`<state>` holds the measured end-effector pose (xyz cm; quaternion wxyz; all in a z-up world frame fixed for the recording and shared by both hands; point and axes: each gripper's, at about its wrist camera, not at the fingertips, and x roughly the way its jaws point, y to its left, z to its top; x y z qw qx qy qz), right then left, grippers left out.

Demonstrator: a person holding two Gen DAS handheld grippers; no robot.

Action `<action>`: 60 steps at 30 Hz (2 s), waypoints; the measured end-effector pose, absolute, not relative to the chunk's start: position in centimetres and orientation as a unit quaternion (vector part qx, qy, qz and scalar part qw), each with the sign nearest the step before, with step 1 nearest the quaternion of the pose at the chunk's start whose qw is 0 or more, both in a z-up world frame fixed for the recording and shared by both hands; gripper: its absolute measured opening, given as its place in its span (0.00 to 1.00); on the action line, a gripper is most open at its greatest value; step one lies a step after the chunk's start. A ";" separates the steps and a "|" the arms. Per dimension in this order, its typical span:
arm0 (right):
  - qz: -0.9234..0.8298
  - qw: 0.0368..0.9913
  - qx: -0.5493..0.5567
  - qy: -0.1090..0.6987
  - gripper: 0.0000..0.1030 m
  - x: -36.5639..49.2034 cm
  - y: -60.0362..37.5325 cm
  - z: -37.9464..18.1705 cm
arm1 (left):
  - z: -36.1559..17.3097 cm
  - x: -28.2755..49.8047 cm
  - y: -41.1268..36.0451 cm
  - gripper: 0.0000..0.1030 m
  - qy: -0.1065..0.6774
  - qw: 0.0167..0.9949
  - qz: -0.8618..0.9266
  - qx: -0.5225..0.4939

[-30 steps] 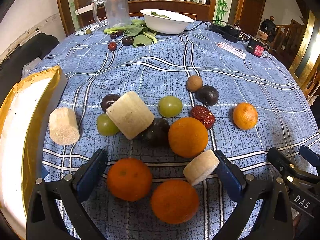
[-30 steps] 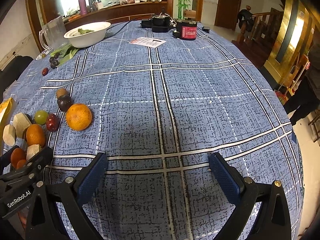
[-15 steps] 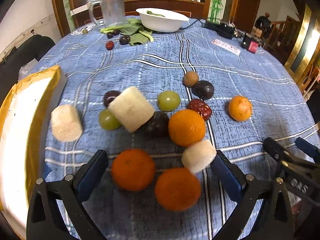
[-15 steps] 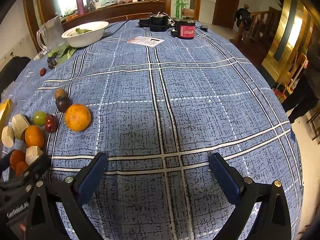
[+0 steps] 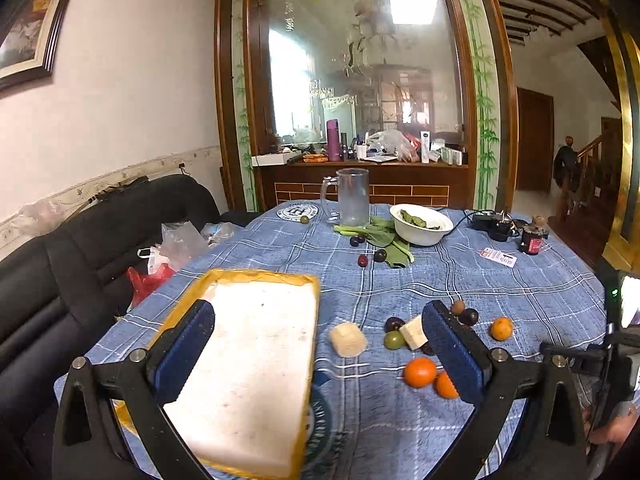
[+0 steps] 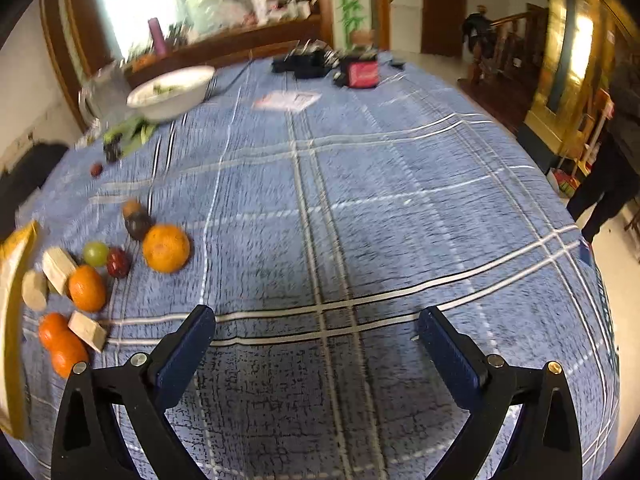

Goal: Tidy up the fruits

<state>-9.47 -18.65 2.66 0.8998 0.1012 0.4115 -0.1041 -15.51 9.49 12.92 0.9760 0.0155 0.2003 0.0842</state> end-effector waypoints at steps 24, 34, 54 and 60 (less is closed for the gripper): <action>0.166 0.888 -0.055 0.426 0.88 -10.6 10.5 5.2 | 15.3 -20.3 24.0 1.00 0.161 0.968 0.166 -0.098; 0.115 0.912 0.058 0.389 0.83 -8.9 -4.4 8.8 | 14.1 -15.9 19.9 1.00 0.207 0.974 0.047 -0.082; 0.111 0.876 0.174 0.436 0.52 -2.8 -14.2 3.2 | 5.9 0.8 6.6 0.62 0.403 0.894 -0.167 -0.102; 0.102 0.884 0.131 0.437 0.51 -2.6 -12.8 2.8 | 3.9 2.1 6.1 0.61 0.415 0.889 -0.168 -0.094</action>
